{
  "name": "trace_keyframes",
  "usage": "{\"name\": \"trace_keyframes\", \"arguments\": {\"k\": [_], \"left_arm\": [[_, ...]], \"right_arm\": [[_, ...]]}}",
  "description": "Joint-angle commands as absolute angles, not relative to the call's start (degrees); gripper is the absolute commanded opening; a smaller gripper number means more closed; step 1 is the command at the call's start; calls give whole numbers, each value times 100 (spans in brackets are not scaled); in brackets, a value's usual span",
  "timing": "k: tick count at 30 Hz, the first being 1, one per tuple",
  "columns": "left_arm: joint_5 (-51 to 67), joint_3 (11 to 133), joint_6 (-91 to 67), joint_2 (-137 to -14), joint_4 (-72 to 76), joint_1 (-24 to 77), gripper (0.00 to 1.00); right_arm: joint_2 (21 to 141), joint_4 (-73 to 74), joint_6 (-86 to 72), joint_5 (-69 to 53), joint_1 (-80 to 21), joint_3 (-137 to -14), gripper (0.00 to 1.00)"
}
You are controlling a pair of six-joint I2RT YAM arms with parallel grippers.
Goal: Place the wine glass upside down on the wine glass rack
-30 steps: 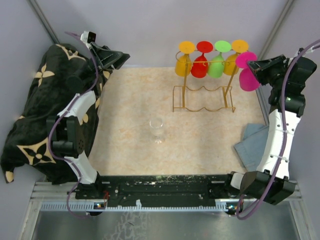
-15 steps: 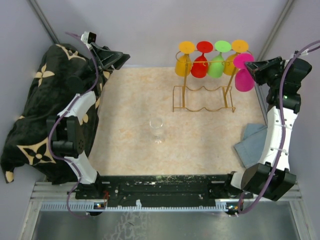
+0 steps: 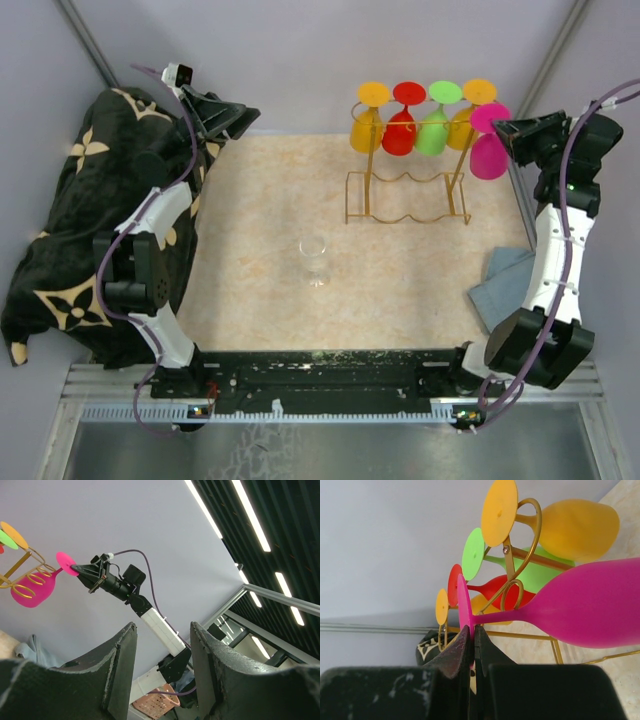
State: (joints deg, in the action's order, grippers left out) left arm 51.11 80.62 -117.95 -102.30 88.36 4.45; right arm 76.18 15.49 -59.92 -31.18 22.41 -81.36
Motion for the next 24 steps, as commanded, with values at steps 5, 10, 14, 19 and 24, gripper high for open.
{"name": "trace_keyframes", "arguments": {"k": [5, 10, 14, 19, 24], "left_arm": [[5209, 8165, -11903, -10108, 10054, 457, 53], [5223, 8156, -11824, -10070, 9968, 457, 53], [5243, 8154, -11792, -10063, 9932, 457, 53], [5242, 8110, -11766, -10065, 9941, 460, 53], [5221, 8051, -11760, -10072, 9967, 462, 53]], "right_arm": [[7831, 850, -6187, -3290, 2285, -8165, 0], [7928, 655, -6281, -3336, 2285, -8102, 0], [8041, 477, -6371, -3392, 2282, -8048, 0], [8211, 353, -6435, -3481, 2285, -8116, 0], [8384, 367, -6461, -3518, 2290, -8162, 0]]}}
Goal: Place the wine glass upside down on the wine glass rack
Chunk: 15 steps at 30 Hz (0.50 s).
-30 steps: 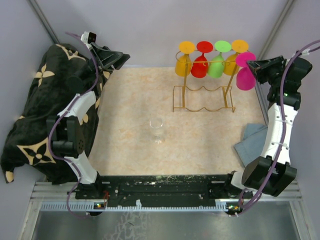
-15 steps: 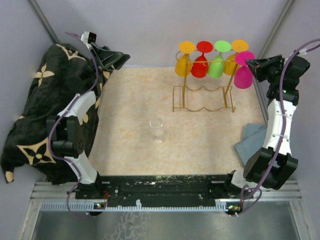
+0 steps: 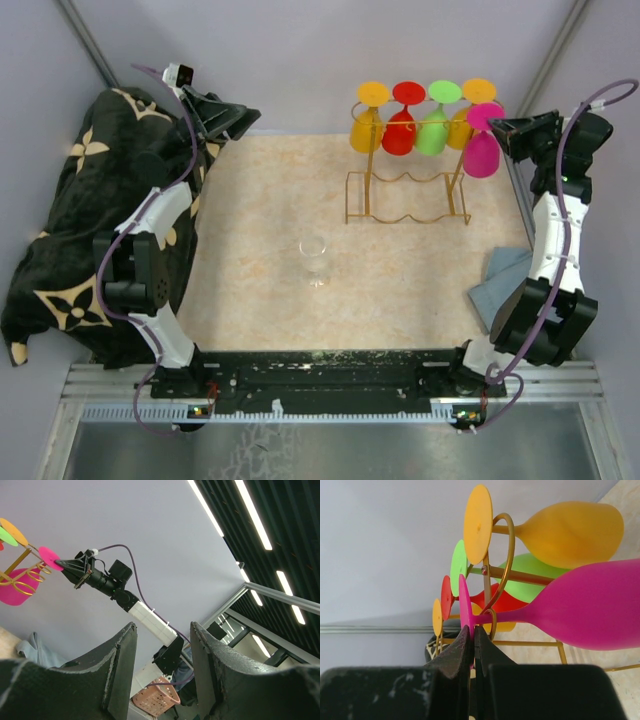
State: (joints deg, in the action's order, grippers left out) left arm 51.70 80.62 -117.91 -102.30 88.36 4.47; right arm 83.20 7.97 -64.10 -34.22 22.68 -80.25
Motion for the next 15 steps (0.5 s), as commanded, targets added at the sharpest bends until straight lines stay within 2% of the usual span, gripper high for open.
{"name": "trace_keyframes", "arguments": {"k": [1, 5, 10, 15], "left_arm": [[5221, 8058, -11760, -10077, 9967, 458, 53], [5241, 8094, -11760, -10074, 9974, 460, 53], [5236, 8065, -11784, -10098, 10006, 458, 53], [5234, 8051, -11795, -10099, 10028, 467, 53]], "right_arm": [[8413, 360, -6472, -3532, 2286, -8160, 0], [8411, 355, -6454, -3533, 2292, -8162, 0], [8360, 452, -6406, -3527, 2285, -8204, 16], [8244, 590, -6308, -3475, 2285, -8259, 18]]}}
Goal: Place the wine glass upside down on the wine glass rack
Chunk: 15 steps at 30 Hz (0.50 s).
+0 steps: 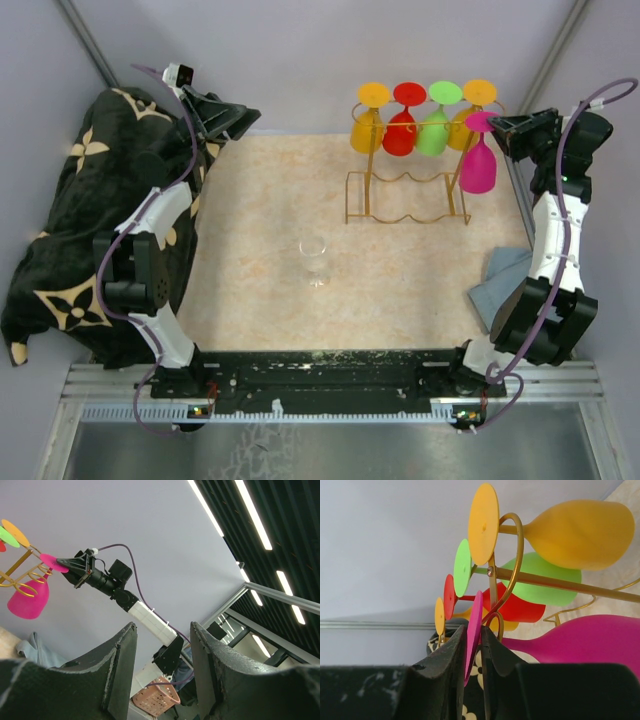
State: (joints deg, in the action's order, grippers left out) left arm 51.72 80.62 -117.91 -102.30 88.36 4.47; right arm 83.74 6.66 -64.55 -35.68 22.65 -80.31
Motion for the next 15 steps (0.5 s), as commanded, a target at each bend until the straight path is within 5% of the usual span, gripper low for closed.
{"name": "trace_keyframes", "arguments": {"k": [1, 15], "left_arm": [[5231, 8051, -11793, -10099, 10033, 471, 53], [5219, 7988, -11894, -10098, 10181, 471, 53]], "right_arm": [[8224, 634, -6296, -3467, 2286, -8265, 19], [7851, 1481, -5729, -3016, 2285, -8756, 23]]}}
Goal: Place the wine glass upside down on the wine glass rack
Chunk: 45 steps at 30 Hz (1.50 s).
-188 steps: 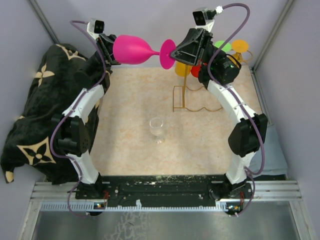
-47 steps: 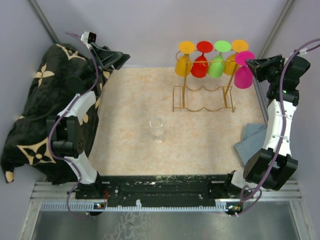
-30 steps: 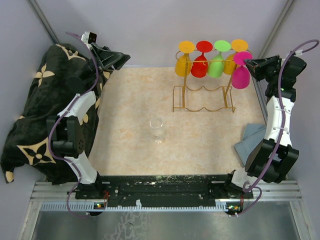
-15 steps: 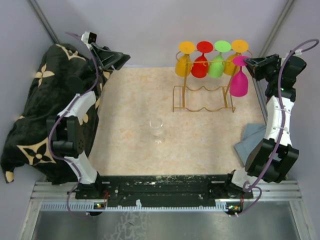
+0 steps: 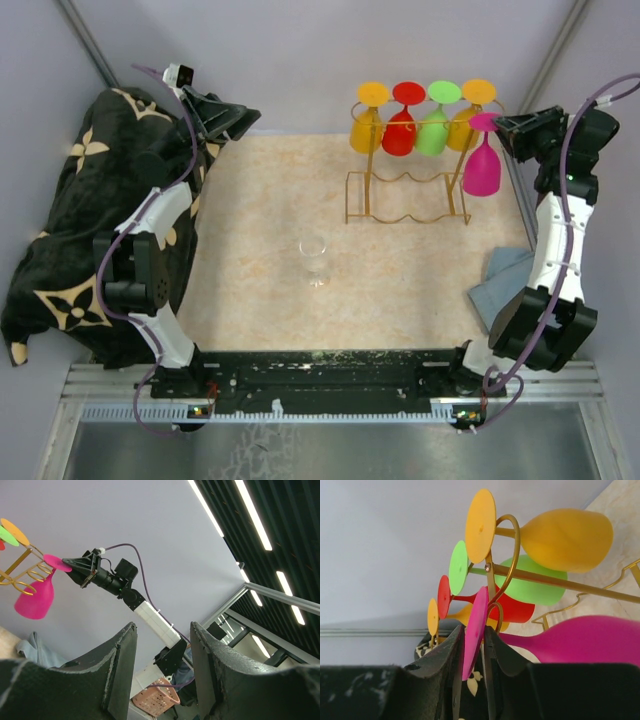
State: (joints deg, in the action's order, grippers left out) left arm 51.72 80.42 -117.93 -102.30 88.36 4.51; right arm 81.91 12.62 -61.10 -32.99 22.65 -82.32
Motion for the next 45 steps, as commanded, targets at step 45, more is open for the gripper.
{"name": "trace_keyframes", "arguments": {"k": [45], "left_arm": [[6385, 6577, -7311, -8505, 4236, 468, 45]], "right_arm": [[6577, 1936, -5396, -2682, 2285, -8354, 25]]}}
